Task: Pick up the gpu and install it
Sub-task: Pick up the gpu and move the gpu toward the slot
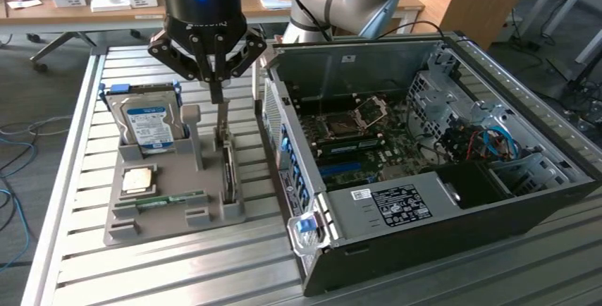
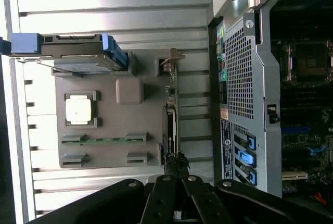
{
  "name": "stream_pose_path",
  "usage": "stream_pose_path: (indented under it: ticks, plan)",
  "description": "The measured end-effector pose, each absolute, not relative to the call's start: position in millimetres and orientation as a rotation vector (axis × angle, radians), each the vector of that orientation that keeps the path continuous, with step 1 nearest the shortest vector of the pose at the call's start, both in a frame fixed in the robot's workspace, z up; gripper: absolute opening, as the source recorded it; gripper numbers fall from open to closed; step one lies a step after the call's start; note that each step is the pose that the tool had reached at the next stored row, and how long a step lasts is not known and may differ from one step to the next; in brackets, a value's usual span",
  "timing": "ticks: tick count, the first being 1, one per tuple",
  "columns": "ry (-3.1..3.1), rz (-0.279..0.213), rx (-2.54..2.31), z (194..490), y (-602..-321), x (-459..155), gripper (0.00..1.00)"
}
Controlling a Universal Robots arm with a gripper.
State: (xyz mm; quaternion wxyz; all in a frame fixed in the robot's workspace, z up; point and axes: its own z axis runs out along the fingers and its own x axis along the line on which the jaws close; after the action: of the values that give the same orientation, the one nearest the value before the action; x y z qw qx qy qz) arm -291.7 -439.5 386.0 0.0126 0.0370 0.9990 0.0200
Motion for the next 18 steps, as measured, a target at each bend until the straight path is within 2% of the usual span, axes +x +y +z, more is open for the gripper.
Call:
stream_pose_path:
  ticks: [7, 8, 9, 11, 12, 13, 18]
  plan:
    - [3.114, 0.062, 0.115, 386.0, -439.5, -291.7, 0.11]
    - [3.114, 0.062, 0.115, 386.0, -439.5, -291.7, 0.17]
    - [3.114, 0.062, 0.115, 386.0, -439.5, -291.7, 0.17]
    - [3.114, 0.062, 0.115, 386.0, -439.5, -291.7, 0.29]
    - [3.114, 0.062, 0.115, 386.0, -439.5, -291.7, 0.29]
    - [3.114, 0.062, 0.115, 386.0, -439.5, -291.7, 0.36]
    - [3.114, 0.063, 0.115, 381.5, -439.5, -291.7, 0.36]
